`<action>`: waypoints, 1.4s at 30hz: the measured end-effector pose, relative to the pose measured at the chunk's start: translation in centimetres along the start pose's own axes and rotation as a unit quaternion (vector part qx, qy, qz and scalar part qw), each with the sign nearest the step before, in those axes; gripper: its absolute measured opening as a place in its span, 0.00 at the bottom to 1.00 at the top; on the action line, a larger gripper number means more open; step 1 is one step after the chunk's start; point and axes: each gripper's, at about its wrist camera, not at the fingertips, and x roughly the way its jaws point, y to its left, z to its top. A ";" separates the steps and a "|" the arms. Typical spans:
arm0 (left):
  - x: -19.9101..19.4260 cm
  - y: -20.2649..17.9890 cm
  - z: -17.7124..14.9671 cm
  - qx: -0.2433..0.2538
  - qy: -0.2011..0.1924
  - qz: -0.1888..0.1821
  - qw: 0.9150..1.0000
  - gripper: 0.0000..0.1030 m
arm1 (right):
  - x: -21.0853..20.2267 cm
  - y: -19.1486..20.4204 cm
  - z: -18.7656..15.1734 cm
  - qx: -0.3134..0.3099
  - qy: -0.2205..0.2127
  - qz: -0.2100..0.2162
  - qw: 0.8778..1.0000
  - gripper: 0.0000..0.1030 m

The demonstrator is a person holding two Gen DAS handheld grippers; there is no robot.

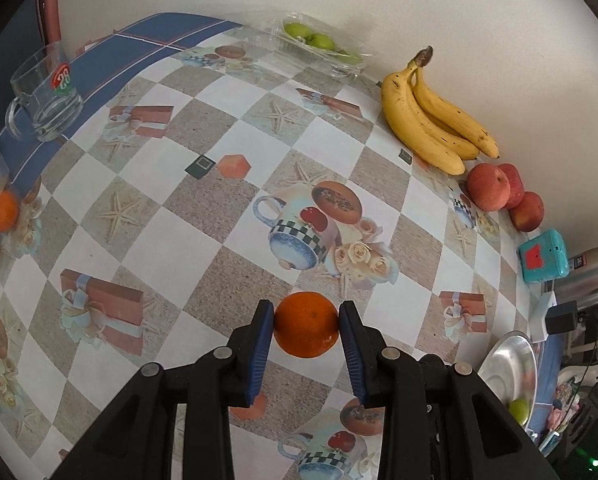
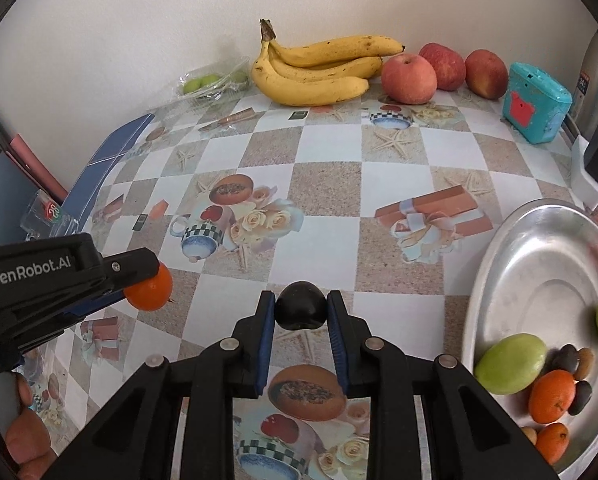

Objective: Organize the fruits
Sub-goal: 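Carry the orange with the left tool while the right tool carries the plum over the bowl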

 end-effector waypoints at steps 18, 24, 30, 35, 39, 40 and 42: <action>0.2 -6.6 -3.5 0.069 0.005 -0.009 0.998 0.35 | -3.2 -5.9 -0.1 0.034 -0.013 -0.028 0.999 0.26; 0.6 -9.2 -5.0 0.104 0.005 -0.012 0.995 0.35 | -4.3 -9.2 -0.2 0.064 -0.017 -0.041 0.997 0.26; 0.8 -11.7 -6.3 0.140 0.001 -0.019 0.990 0.35 | -5.5 -12.4 -0.6 0.088 -0.022 -0.056 0.994 0.26; 0.9 -13.7 -7.5 0.175 -0.006 -0.022 0.984 0.35 | -6.3 -14.5 -1.0 0.108 -0.026 -0.063 0.992 0.26; 1.0 -15.3 -8.5 0.206 -0.014 -0.025 0.978 0.35 | -6.9 -16.2 -1.3 0.121 -0.029 -0.075 0.989 0.26; 1.1 -15.8 -8.9 0.216 -0.016 -0.025 0.976 0.35 | -7.0 -16.4 -1.4 0.125 -0.029 -0.077 0.989 0.26; 1.2 -16.4 -9.3 0.230 -0.021 -0.028 0.973 0.35 | -7.1 -17.1 -1.5 0.135 -0.029 -0.078 0.987 0.26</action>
